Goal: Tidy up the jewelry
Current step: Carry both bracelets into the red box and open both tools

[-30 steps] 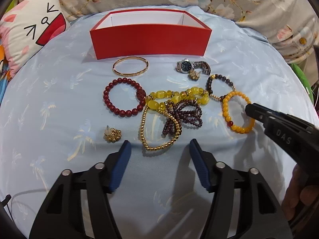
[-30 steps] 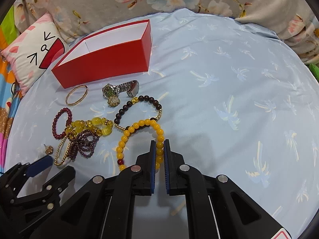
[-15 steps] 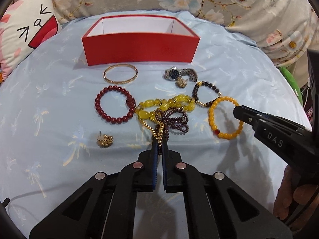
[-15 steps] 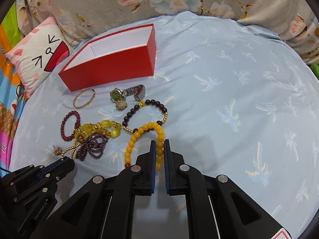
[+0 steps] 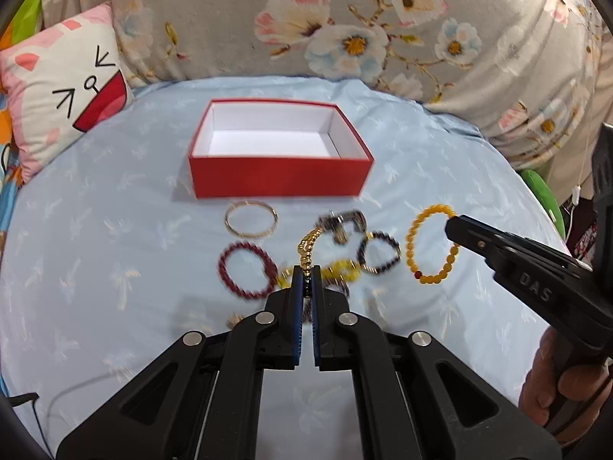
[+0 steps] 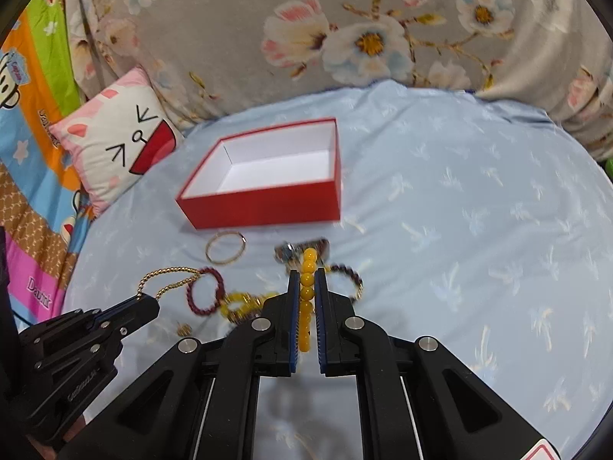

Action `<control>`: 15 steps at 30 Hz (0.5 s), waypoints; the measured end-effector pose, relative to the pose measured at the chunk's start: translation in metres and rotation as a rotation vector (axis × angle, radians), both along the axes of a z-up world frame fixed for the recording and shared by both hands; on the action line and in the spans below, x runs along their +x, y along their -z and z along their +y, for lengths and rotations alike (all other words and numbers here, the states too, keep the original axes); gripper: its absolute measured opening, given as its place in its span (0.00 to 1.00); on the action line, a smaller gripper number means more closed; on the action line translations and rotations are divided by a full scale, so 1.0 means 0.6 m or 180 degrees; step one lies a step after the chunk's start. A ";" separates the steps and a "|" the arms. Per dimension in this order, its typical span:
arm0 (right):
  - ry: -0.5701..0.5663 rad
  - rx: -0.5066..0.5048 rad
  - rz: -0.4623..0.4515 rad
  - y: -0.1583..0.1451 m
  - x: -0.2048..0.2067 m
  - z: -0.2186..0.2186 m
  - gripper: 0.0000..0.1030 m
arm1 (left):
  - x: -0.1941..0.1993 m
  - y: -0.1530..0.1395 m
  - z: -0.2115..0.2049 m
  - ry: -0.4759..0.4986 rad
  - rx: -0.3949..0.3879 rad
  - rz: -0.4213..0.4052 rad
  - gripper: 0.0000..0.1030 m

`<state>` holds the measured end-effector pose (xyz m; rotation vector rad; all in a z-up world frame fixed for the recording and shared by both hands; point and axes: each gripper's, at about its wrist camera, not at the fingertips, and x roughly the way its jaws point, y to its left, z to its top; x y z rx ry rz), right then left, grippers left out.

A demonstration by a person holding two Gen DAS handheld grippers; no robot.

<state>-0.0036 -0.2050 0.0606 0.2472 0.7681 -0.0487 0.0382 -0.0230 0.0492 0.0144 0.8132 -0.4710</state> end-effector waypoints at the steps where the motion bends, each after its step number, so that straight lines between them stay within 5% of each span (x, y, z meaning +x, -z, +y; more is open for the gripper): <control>1: -0.0043 0.0031 -0.0031 -0.009 0.009 0.000 0.07 | 0.010 -0.006 0.001 -0.0015 0.0001 -0.0032 0.03; 15: -0.0252 0.0266 -0.0194 -0.051 0.269 -0.033 0.07 | 0.270 -0.062 -0.040 -0.0251 0.0155 -0.0430 0.04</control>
